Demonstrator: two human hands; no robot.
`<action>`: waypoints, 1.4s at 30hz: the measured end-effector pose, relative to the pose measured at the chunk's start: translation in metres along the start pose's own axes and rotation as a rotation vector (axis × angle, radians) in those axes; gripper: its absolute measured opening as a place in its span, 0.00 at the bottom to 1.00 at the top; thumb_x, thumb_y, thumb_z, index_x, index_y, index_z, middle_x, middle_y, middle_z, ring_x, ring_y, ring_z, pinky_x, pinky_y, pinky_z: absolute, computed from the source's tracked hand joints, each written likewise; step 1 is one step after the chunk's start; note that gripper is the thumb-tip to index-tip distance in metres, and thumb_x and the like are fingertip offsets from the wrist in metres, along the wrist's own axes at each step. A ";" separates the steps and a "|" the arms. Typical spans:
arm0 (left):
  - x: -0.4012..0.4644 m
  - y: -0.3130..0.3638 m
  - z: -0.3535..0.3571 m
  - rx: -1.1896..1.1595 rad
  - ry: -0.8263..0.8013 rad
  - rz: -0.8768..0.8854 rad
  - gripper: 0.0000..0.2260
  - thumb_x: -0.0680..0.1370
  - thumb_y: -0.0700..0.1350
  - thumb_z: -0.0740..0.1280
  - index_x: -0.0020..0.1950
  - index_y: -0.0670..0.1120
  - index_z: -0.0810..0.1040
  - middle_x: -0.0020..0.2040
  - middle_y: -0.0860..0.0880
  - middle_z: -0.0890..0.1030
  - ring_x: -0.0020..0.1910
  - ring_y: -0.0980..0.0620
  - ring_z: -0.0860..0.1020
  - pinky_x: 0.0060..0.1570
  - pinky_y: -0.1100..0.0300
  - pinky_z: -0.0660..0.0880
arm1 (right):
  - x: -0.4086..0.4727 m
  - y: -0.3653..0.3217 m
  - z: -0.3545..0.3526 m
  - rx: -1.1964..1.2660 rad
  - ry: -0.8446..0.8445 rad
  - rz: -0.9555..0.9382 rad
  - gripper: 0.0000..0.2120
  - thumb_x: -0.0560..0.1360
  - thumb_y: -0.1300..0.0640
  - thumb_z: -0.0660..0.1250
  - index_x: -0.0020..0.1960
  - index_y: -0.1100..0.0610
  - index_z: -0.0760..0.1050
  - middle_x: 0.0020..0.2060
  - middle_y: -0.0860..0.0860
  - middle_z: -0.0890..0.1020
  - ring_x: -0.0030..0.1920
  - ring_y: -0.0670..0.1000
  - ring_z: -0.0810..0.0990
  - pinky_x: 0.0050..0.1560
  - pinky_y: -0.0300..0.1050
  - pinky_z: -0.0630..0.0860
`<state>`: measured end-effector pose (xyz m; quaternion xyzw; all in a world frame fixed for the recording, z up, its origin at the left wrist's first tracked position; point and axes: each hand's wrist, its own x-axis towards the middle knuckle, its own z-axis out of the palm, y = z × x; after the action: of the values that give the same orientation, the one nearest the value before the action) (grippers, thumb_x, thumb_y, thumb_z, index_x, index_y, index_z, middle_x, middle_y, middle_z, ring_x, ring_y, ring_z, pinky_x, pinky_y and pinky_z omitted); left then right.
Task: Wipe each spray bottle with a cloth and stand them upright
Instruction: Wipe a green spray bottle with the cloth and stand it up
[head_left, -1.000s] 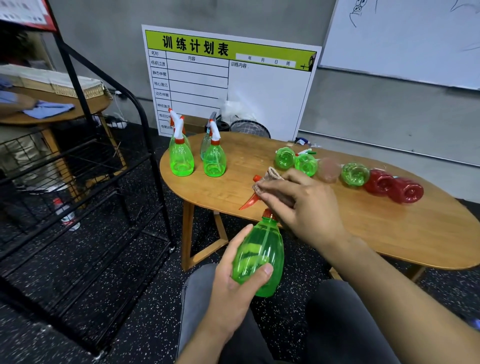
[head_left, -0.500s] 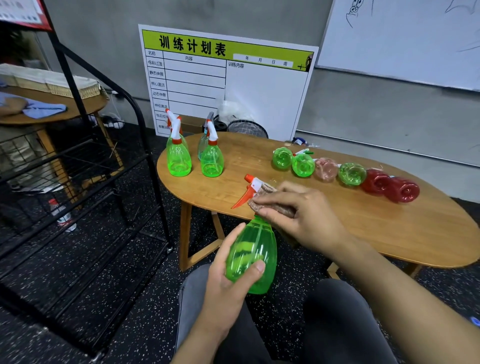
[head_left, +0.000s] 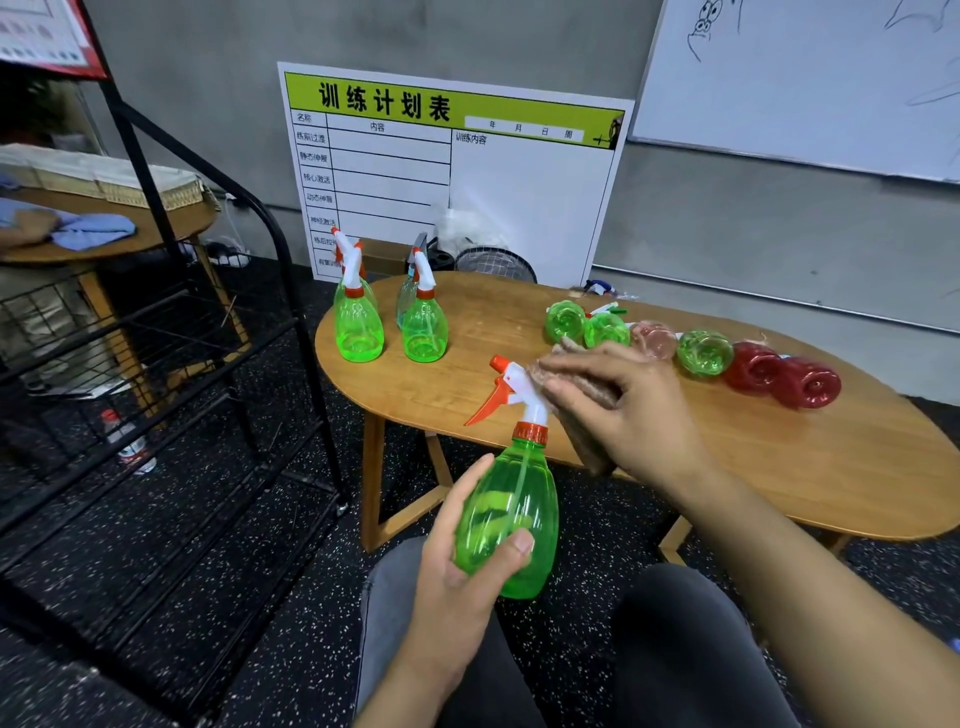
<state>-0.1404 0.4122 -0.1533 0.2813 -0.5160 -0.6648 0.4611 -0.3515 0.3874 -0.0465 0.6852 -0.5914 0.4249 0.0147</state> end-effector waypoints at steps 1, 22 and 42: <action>0.000 0.000 0.000 0.003 -0.003 0.003 0.31 0.73 0.39 0.74 0.76 0.54 0.73 0.62 0.50 0.86 0.61 0.48 0.85 0.55 0.57 0.82 | 0.006 -0.001 0.000 0.065 0.034 0.039 0.17 0.75 0.36 0.68 0.60 0.39 0.81 0.50 0.38 0.82 0.49 0.38 0.81 0.49 0.36 0.80; -0.001 0.002 0.001 -0.016 0.003 0.012 0.31 0.73 0.39 0.74 0.75 0.55 0.74 0.60 0.50 0.86 0.59 0.48 0.85 0.53 0.58 0.82 | 0.026 -0.002 -0.016 0.029 -0.116 0.215 0.09 0.77 0.45 0.74 0.56 0.45 0.86 0.44 0.35 0.84 0.40 0.30 0.80 0.39 0.25 0.71; -0.004 0.003 0.006 0.037 0.005 0.004 0.32 0.72 0.37 0.74 0.75 0.51 0.73 0.58 0.53 0.87 0.56 0.53 0.86 0.50 0.62 0.82 | 0.019 -0.021 -0.006 -0.068 0.039 0.046 0.15 0.76 0.43 0.73 0.61 0.45 0.85 0.50 0.45 0.85 0.48 0.44 0.82 0.52 0.46 0.80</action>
<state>-0.1430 0.4180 -0.1491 0.2903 -0.5279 -0.6535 0.4582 -0.3385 0.3816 -0.0212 0.6620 -0.6209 0.4179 0.0398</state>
